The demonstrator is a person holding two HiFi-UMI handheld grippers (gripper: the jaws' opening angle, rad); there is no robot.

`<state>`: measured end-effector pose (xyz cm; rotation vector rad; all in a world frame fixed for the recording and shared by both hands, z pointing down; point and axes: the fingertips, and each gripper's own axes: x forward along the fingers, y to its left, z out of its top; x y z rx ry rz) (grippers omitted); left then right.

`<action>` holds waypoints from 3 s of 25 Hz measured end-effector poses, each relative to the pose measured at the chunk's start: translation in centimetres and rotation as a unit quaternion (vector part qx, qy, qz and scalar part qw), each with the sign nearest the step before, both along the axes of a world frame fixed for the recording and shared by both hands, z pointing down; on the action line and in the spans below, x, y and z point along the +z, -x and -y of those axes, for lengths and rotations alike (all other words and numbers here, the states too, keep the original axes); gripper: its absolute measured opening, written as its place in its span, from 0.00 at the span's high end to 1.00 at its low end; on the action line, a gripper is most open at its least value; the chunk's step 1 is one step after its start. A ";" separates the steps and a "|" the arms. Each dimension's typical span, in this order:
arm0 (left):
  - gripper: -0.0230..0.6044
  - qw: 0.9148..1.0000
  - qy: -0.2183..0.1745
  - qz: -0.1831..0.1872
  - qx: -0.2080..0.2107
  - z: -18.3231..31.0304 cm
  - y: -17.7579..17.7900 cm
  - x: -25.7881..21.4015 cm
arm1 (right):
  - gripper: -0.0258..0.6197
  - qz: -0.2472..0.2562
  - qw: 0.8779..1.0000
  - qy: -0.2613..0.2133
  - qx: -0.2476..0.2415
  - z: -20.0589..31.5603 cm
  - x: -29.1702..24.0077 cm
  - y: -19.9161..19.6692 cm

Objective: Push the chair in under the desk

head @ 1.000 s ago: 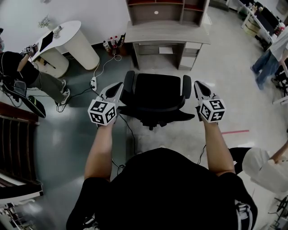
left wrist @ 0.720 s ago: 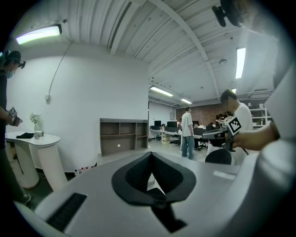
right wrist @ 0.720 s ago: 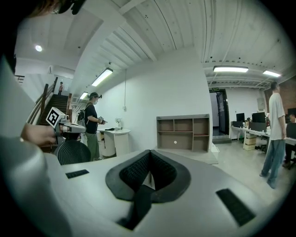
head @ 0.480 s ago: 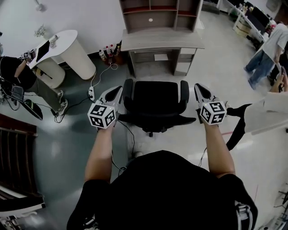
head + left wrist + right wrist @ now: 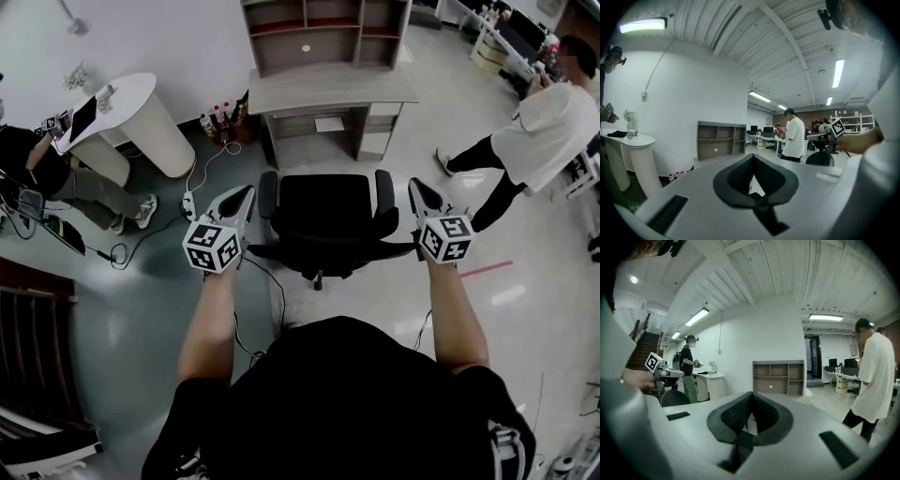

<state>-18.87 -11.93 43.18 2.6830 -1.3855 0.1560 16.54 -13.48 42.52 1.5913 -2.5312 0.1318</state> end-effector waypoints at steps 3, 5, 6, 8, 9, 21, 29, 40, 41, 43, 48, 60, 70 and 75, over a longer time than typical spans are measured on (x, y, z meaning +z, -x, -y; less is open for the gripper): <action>0.95 1.000 0.002 -0.004 0.009 -0.3 0.8 0.4 | 0.96 -0.001 1.000 0.000 0.009 -0.6 -0.1 0.2; 0.95 1.000 0.003 -0.005 0.015 -0.4 1.2 0.6 | 0.96 -0.001 1.000 0.000 0.015 -0.9 -0.2 0.4; 0.95 1.000 0.002 -0.005 0.019 -0.5 1.3 0.7 | 0.96 -0.001 1.000 -0.001 0.016 -1.1 -0.2 0.4; 0.94 1.000 0.000 -0.003 0.031 -0.7 1.2 0.9 | 0.96 -0.008 1.000 -0.003 0.017 -1.6 -0.1 0.4; 0.94 0.999 0.000 0.000 0.036 -0.8 1.1 1.1 | 0.96 -0.013 1.000 -0.003 0.017 -1.8 0.0 0.3; 0.77 0.997 0.041 0.029 0.057 -2.1 2.6 5.6 | 0.88 -0.015 1.000 0.022 0.000 -6.6 3.9 -3.2; 0.66 0.971 0.088 0.168 0.147 -5.7 0.2 12.6 | 0.82 -0.041 0.993 0.070 -0.086 -9.1 8.8 -1.2; 0.58 0.899 0.104 0.323 0.276 -10.3 -4.9 20.4 | 0.67 -0.220 0.940 0.150 -0.214 -11.8 16.5 2.5; 0.58 0.892 0.102 0.340 0.280 -10.5 -5.0 20.9 | 0.66 -0.236 0.933 0.154 -0.223 -11.9 17.1 2.8; 0.57 0.878 0.100 0.369 0.288 -10.7 -5.1 21.9 | 0.64 -0.265 0.920 0.160 -0.241 -12.2 18.3 3.4; 0.57 0.846 0.092 0.430 0.302 -11.2 -5.7 23.8 | 0.59 -0.323 0.893 0.166 -0.267 -12.5 20.4 4.0; 0.56 0.793 0.095 0.516 0.310 -9.4 -6.9 27.0 | 0.55 -0.477 0.806 0.182 -0.299 -11.4 26.2 3.6; 0.56 0.773 0.110 0.541 0.313 -8.8 -7.0 29.8 | 0.56 -0.551 0.745 0.202 -0.317 -10.3 30.1 3.0; 0.57 0.765 0.106 0.558 0.304 -8.4 -7.0 30.1 | 0.60 -0.571 0.733 0.198 -0.312 -10.0 31.2 2.9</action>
